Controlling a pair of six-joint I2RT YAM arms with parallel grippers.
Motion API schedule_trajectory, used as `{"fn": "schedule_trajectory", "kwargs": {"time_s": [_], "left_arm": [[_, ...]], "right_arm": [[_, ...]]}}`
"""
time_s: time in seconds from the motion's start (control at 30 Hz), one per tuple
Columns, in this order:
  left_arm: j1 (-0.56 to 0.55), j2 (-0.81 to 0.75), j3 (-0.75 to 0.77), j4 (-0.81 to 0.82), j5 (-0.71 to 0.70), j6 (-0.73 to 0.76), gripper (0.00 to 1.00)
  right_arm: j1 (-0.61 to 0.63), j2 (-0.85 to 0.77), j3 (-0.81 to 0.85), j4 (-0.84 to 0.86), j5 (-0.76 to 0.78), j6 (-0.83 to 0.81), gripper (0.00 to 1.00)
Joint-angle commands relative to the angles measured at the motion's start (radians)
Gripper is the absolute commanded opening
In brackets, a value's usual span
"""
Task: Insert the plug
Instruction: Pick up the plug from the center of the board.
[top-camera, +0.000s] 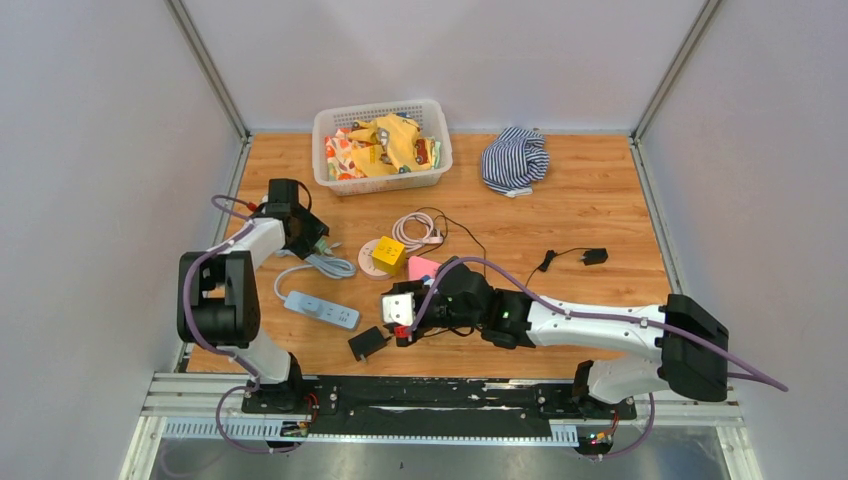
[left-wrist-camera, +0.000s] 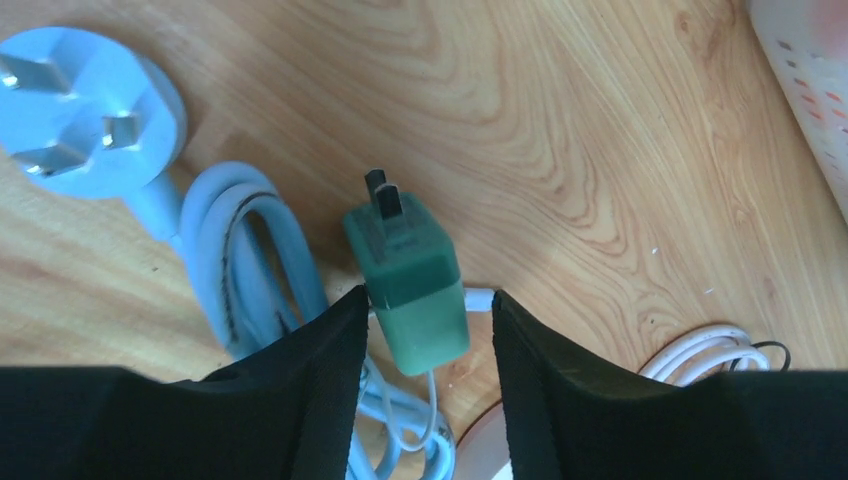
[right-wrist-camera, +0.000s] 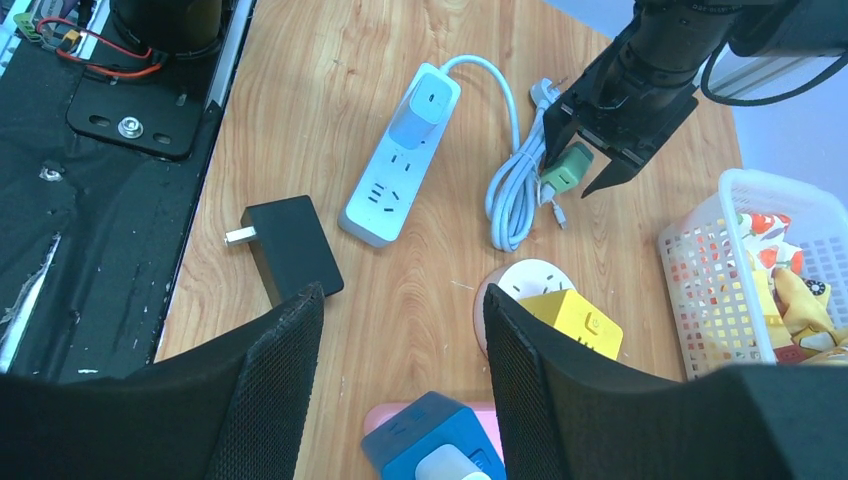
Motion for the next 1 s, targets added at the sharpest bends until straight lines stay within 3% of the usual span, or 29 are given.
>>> {"fn": "schedule_trajectory", "kwargs": {"time_s": [0.0,0.23,0.43,0.8,0.97], "left_arm": [[0.001,0.062,0.053,0.013,0.024,0.029,0.47],[0.001,0.068,0.070,-0.027,0.037,0.069,0.22],[-0.013,0.072,0.133,-0.095,0.193,0.200,0.06],[-0.119,-0.050,0.187,-0.197,0.296,0.412,0.02],[-0.164,-0.118,0.203,-0.226,0.333,0.473,0.03]], "right_arm": [[0.012,-0.019,-0.015,0.028,0.010,-0.002,0.61],[0.012,-0.026,-0.022,0.018,0.048,-0.014,0.61],[0.008,-0.084,-0.062,0.091,0.170,0.040,0.61],[-0.037,-0.102,-0.039,0.083,0.320,0.082,0.62],[-0.099,-0.107,-0.033,0.084,0.291,0.091,0.62]]}}
